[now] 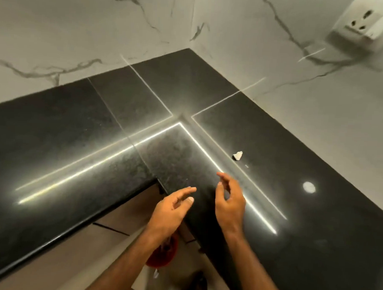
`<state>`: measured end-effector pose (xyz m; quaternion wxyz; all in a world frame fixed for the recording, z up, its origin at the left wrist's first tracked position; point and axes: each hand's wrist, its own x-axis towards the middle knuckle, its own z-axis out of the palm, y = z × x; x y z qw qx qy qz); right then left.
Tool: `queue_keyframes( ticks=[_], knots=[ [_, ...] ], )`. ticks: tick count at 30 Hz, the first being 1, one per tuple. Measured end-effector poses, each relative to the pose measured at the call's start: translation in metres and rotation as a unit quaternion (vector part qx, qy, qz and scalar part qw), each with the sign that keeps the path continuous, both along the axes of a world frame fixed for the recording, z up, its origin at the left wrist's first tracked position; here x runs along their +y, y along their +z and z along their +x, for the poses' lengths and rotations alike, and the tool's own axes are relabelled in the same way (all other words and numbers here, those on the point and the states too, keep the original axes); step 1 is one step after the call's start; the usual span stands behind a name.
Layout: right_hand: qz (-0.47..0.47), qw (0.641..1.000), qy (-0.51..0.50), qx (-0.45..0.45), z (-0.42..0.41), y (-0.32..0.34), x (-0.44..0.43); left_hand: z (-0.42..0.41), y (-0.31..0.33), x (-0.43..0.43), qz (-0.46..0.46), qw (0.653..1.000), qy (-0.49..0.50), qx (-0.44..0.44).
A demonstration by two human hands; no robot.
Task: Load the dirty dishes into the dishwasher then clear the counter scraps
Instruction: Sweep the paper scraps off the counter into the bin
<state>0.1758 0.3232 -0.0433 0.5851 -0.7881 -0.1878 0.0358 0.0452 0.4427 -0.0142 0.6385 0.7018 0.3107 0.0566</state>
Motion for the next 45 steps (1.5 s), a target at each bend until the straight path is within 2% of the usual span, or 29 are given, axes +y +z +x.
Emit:
queue_keyframes(
  ticks=[2,5,8,10,13,15,17,19,21,24,26,28,32,37,40,43,45],
  knots=[
    [-0.081,0.995,-0.021,-0.052,0.041,-0.01,0.003,0.028,-0.005,-0.006,0.112,0.985,-0.078,0.103],
    [-0.2,0.977,0.025,-0.064,0.105,-0.021,0.008,0.057,-0.006,-0.019,0.19,0.936,-0.155,0.252],
    [-0.352,0.927,0.097,-0.082,0.132,-0.034,0.011,0.068,-0.008,-0.025,0.206,0.92,-0.165,0.291],
    [-0.392,0.904,0.121,-0.122,0.132,-0.039,0.01,0.064,-0.011,-0.027,0.228,0.913,-0.174,0.291],
    [-0.338,0.915,0.154,-0.156,0.104,-0.047,0.005,0.05,-0.02,-0.029,0.256,0.917,-0.171,0.255],
    [-0.286,0.928,0.18,-0.16,0.077,-0.053,-0.001,0.043,-0.029,-0.026,0.247,0.936,-0.147,0.202],
    [-0.251,0.934,0.201,-0.157,0.052,-0.056,-0.004,0.036,-0.032,-0.018,0.191,0.972,-0.062,0.123],
    [-0.231,0.934,0.216,-0.164,0.031,-0.056,-0.004,0.023,-0.033,-0.01,0.127,0.989,0.066,0.049],
    [-0.213,0.93,0.237,-0.182,0.011,-0.057,-0.001,0.004,-0.037,-0.005,0.044,0.984,0.172,-0.004],
    [-0.195,0.914,0.291,-0.206,-0.027,-0.058,0.004,-0.018,-0.041,-0.002,-0.111,0.946,0.303,-0.033],
    [-0.188,0.892,0.343,-0.227,-0.053,-0.059,0.011,-0.033,-0.048,-0.001,-0.171,0.921,0.349,-0.021],
    [-0.193,0.87,0.391,-0.228,-0.078,-0.061,0.019,-0.049,-0.059,0.002,-0.187,0.912,0.364,0.008],
    [-0.296,0.85,0.409,-0.148,-0.118,-0.059,0.031,-0.082,-0.086,0.015,-0.155,0.922,0.343,0.088],
    [-0.362,0.854,0.372,-0.01,-0.124,-0.074,0.042,-0.122,-0.106,0.029,-0.003,0.963,0.201,0.181],
    [-0.353,0.871,0.34,0.031,-0.127,-0.079,0.048,-0.131,-0.095,0.03,0.057,0.97,0.146,0.183],
    [-0.316,0.895,0.313,0.021,-0.128,-0.063,0.05,-0.139,-0.083,0.037,0.119,0.973,0.101,0.168],
    [-0.271,0.916,0.297,0.006,-0.128,-0.049,0.049,-0.14,-0.077,0.043,0.157,0.976,0.084,0.126]
  ],
)
